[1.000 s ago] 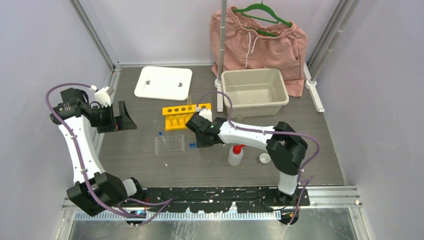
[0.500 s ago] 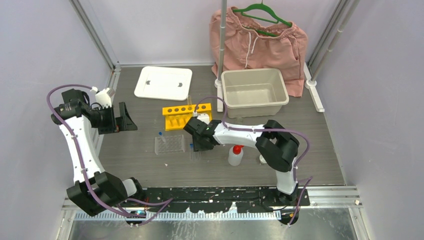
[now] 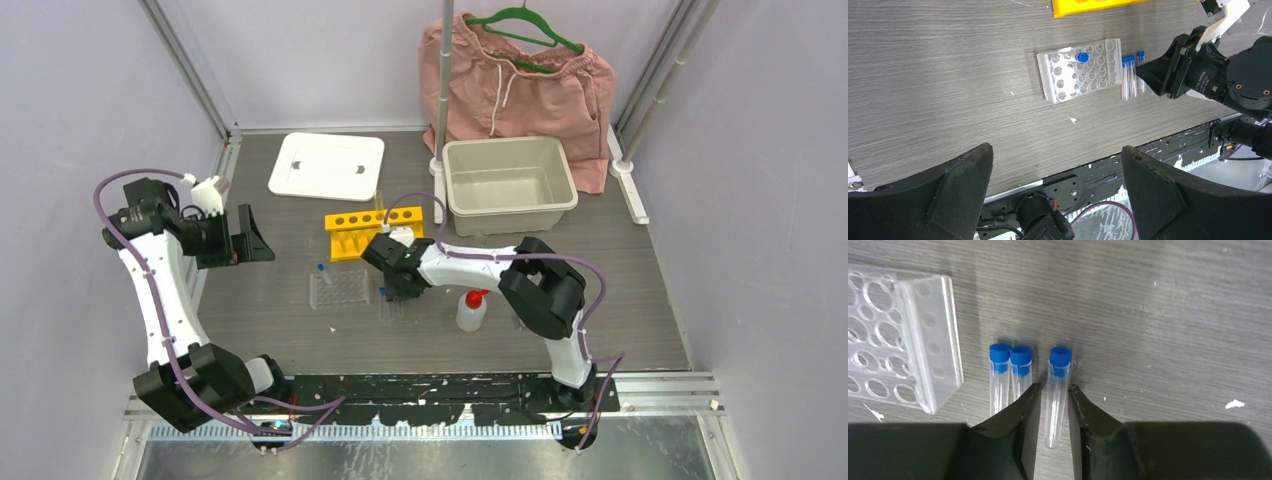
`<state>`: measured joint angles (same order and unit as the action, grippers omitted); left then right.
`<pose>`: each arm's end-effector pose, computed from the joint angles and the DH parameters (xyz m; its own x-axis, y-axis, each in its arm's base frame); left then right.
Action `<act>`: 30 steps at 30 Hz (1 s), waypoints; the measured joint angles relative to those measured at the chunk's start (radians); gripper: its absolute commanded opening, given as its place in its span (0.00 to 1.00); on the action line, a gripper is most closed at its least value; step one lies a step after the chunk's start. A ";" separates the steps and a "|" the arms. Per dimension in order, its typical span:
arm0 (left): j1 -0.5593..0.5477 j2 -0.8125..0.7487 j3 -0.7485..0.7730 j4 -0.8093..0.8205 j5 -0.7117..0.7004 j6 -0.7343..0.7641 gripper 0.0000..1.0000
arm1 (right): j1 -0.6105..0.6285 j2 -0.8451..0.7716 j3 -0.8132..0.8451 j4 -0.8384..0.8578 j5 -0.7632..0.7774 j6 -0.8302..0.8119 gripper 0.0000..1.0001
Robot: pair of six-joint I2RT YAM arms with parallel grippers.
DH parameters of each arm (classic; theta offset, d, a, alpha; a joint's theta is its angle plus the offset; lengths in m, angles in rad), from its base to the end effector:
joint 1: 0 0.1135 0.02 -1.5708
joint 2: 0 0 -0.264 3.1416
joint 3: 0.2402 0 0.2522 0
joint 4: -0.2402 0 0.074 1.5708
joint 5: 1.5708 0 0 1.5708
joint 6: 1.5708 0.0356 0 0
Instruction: Organize the chemistry lab equipment
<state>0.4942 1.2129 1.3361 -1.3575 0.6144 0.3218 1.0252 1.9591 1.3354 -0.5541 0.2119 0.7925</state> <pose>0.1834 0.0755 0.3531 -0.8579 -0.1687 -0.4853 0.0541 0.9097 -0.4118 0.2116 0.3342 0.1630 -0.9019 -0.1441 -0.4072 -0.2160 0.9668 0.1363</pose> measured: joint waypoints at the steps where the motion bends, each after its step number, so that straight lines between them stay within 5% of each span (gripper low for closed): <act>1: 0.000 0.000 0.000 0.000 0.000 0.000 0.99 | 0.000 0.011 0.017 -0.007 0.005 -0.003 0.27; 7: 0.000 -0.004 0.000 -0.010 0.032 0.025 0.92 | -0.002 0.041 0.069 -0.039 0.042 -0.025 0.04; 14: 0.000 -0.014 -0.008 -0.100 0.154 0.143 0.80 | 0.005 -0.068 0.098 -0.093 0.051 -0.026 0.03; 19: -0.007 -0.034 -0.009 -0.161 0.264 0.214 0.77 | 0.055 -0.158 0.291 -0.063 0.053 -0.027 0.01; 30: -0.113 -0.072 -0.009 -0.159 0.364 0.191 0.59 | 0.137 -0.073 0.589 0.152 0.048 -0.013 0.02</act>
<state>0.3809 1.1408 1.3273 -1.5166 0.9779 0.5129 1.1622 1.8862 1.9247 -0.4019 0.2604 0.7792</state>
